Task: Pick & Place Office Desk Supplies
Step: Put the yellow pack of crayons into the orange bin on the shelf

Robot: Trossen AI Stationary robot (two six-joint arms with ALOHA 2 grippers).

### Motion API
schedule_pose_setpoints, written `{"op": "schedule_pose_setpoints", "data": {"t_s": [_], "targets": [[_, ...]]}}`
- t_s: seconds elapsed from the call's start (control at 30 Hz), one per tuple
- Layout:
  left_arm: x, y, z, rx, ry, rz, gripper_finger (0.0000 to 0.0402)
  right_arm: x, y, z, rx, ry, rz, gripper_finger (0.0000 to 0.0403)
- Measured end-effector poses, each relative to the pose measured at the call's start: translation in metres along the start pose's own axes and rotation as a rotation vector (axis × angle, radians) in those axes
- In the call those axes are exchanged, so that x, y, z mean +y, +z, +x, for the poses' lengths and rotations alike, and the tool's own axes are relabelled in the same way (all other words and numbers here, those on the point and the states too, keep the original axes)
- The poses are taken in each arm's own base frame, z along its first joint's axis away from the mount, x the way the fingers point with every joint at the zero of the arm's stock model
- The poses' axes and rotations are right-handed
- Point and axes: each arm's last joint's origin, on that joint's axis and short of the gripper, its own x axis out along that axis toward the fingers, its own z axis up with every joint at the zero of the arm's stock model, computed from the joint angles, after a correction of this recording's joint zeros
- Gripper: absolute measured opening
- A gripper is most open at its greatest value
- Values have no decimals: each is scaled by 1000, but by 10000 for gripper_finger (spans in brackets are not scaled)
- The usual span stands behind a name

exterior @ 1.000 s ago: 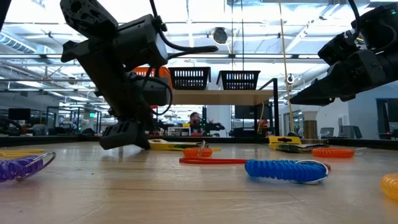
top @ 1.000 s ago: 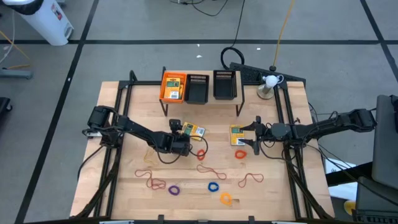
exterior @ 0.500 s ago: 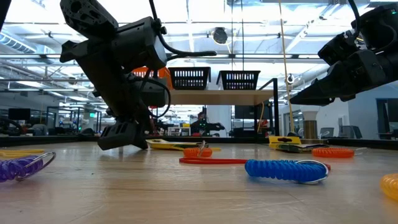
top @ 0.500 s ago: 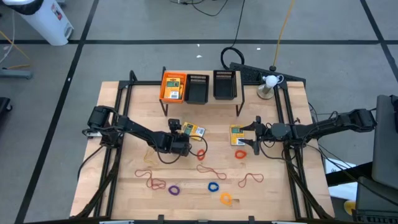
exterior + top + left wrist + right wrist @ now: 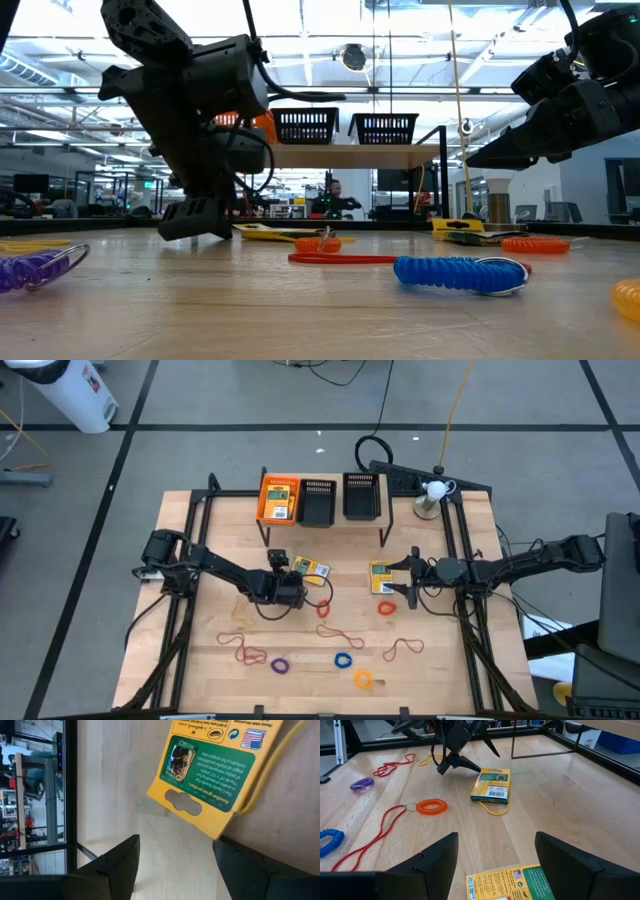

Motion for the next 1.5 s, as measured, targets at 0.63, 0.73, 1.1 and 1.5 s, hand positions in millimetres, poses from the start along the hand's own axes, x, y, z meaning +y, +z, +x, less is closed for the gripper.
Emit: {"op": "schedule_pose_setpoints", "data": {"t_s": [0.63,0.73,1.1,1.5], "targets": [[0,4,0,-33,-5,-33,255,0,0,0,0,0,0,254],[0,5,0,-43,-9,-45,255,0,0,0,-1,0,0,254],[-6,7,4,-43,-55,-37,210,0,0,0,-1,0,0,254],[-9,6,3,-49,-66,151,80,0,0,0,-1,0,-5,254]]}}
